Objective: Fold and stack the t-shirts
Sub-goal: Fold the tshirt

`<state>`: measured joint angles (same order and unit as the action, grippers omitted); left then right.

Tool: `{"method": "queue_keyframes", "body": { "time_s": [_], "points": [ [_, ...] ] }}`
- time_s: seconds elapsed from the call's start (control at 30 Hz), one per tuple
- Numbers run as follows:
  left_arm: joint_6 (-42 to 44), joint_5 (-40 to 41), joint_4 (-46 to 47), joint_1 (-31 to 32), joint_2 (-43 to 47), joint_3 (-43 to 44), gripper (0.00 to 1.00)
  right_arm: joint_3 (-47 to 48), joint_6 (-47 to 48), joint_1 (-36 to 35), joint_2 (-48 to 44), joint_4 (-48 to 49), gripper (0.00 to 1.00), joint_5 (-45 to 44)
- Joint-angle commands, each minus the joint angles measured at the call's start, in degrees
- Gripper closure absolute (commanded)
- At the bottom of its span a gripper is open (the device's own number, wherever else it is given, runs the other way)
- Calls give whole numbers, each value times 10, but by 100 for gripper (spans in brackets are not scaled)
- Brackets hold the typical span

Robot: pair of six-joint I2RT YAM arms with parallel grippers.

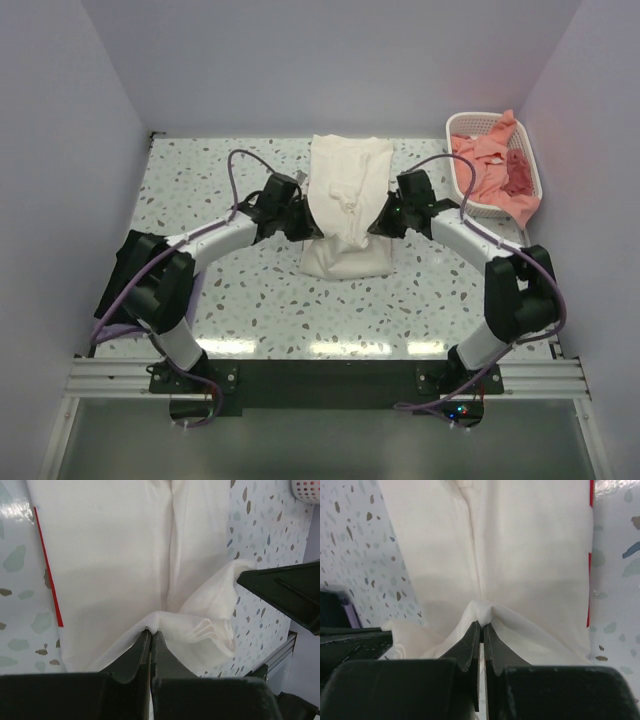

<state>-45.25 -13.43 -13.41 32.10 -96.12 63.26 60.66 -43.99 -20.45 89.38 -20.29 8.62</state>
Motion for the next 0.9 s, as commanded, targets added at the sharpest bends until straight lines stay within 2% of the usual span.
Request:
{"method": "queue_keyframes", "body": {
  "time_s": [0.0,0.33,0.87],
  "points": [
    [-28,3,48,-21,-27,55,100,40,7,27,45,54,100,23],
    [-35,0,59,-75,-134,147,100,114,3,81,138,65,100,29],
    [-23,-28,62,-114,-201,207,100,155,-8,127,192,75,100,66]
  ]
}}
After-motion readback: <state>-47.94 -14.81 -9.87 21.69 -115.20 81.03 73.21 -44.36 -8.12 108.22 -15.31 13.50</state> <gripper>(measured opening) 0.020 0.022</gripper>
